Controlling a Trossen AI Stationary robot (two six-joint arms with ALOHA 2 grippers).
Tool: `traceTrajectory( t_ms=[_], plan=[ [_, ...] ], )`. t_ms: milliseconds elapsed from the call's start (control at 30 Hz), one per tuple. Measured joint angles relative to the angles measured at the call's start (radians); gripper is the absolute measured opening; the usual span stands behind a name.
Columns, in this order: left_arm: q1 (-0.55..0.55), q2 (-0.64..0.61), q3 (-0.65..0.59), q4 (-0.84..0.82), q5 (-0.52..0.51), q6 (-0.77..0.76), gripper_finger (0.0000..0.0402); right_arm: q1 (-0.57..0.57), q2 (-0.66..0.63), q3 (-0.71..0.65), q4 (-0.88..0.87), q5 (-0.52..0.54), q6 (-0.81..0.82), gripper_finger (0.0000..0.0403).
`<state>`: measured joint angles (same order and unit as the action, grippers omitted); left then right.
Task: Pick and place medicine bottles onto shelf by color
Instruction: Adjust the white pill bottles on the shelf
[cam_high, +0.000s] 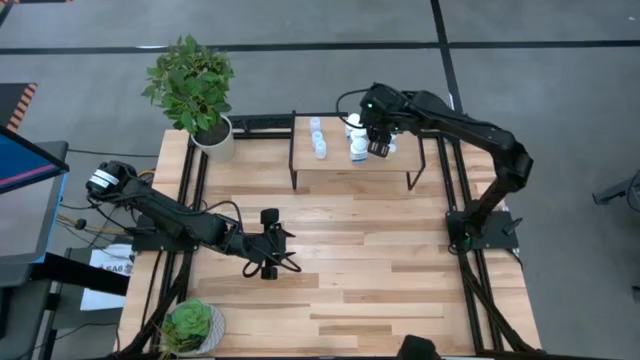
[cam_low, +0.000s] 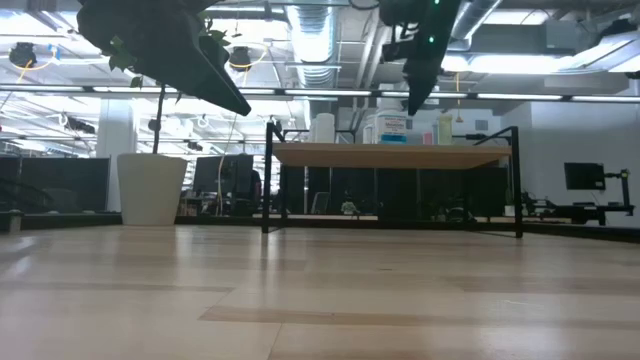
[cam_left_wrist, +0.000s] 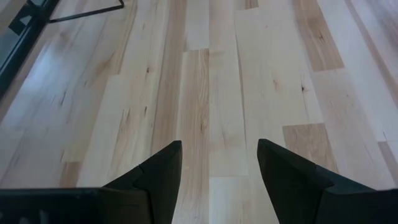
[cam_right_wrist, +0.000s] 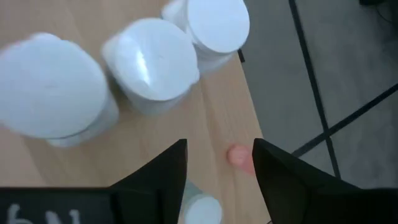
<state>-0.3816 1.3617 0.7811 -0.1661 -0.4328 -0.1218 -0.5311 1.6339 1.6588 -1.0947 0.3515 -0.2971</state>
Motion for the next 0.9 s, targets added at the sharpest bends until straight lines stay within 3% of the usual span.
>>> traceTrajectory(
  t_ms=[333, 567, 900],
  plan=[
    [0.000, 0.000, 0.000, 0.000, -0.001, 0.004, 0.0199, -0.012, 0.041, 0.001, 0.050, -0.008, -0.059, 0.0177],
    [0.000, 0.000, 0.000, 0.000, -0.001, 0.004, 0.0199, -0.001, 0.041, 0.000, 0.059, -0.088, -0.079, 0.0177],
    [0.000, 0.000, 0.000, 0.000, -0.001, -0.015, 0.0199, 0.014, 0.035, 0.000, 0.071, -0.082, -0.078, 0.0173]
  ],
)
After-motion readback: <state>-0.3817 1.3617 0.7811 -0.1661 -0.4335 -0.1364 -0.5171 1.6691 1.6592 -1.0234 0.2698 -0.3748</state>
